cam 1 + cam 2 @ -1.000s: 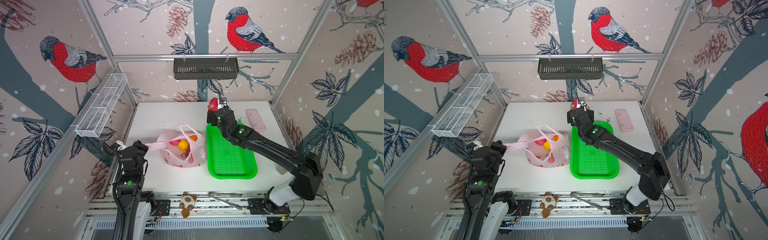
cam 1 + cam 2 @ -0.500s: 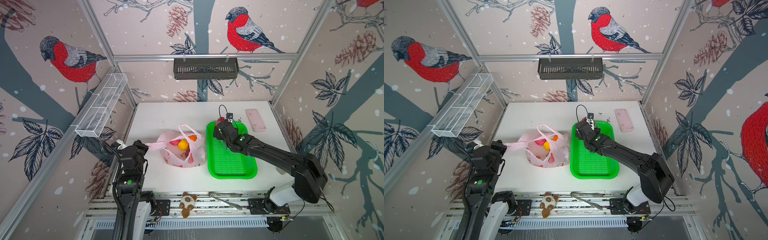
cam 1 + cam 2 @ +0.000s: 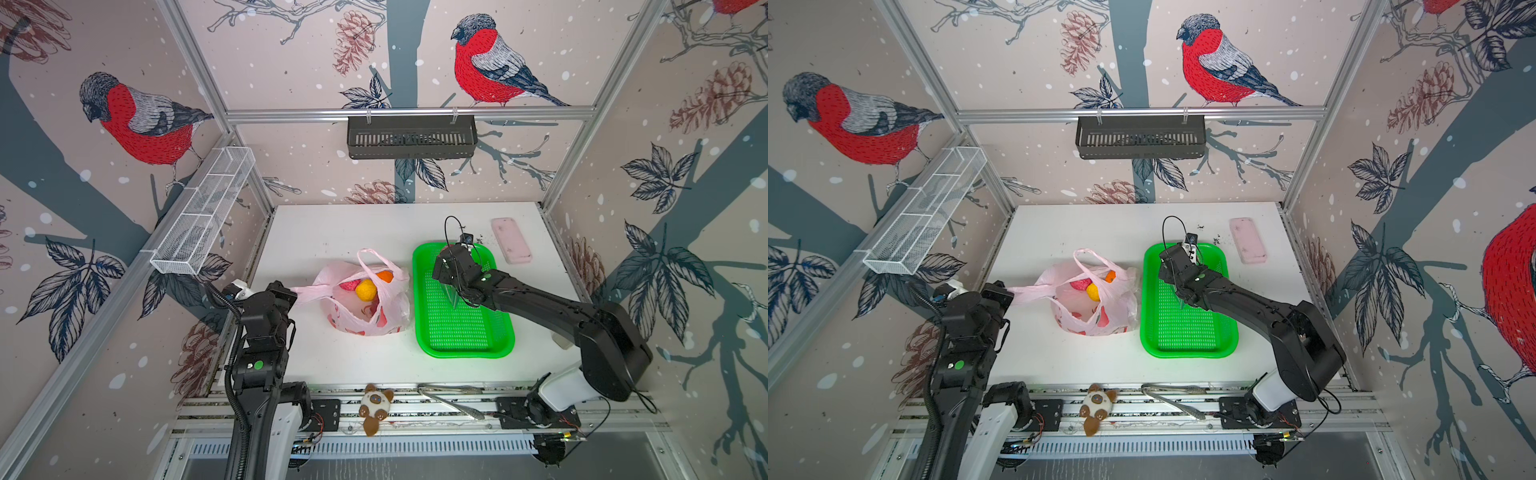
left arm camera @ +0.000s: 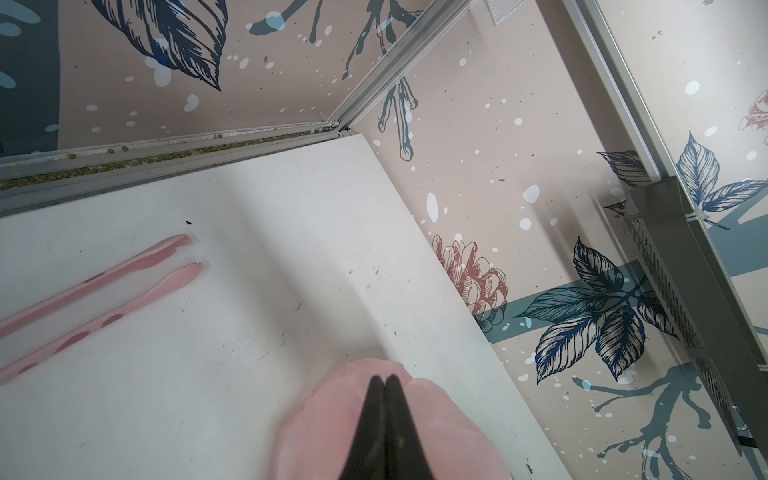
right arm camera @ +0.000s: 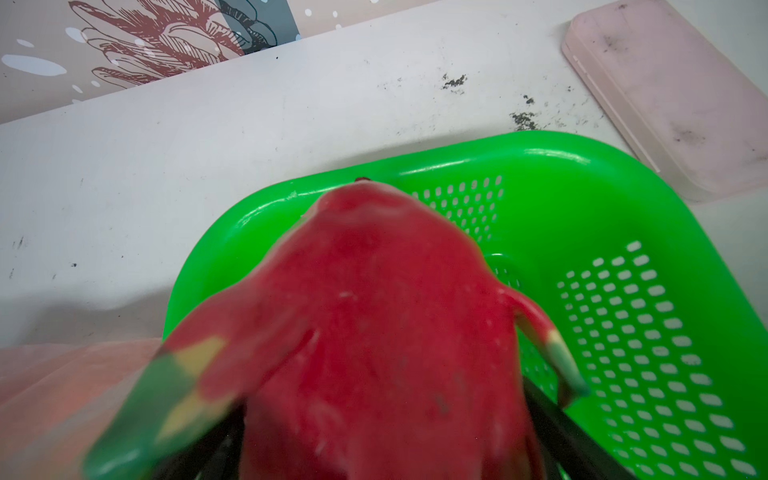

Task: Untie the knot of the plastic bag and take out the fruit
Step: 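Lower the dragon fruit into the green basket and open the right gripper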

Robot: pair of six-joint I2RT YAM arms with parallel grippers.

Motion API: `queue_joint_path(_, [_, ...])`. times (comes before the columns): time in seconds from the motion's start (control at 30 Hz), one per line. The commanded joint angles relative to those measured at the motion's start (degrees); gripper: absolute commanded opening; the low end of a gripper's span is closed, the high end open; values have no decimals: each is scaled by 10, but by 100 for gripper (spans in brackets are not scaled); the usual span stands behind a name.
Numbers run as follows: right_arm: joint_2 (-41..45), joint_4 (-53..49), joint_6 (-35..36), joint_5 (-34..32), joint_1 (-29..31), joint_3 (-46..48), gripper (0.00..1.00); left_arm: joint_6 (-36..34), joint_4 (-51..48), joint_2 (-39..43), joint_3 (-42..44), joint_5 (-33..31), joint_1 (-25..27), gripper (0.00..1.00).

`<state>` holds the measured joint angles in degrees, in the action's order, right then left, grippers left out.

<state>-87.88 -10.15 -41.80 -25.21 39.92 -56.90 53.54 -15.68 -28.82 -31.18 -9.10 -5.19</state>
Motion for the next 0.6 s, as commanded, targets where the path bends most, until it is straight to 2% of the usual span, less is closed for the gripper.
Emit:
queue_joint_path(0.0, [-8,37,-5,7,-6,5,16,-1,8,-2,0,-1,0,0])
queue_joint_path(0.57, [-77,76,-9,61,-33,17,19,-4,5,-3,0,-2,0,0])
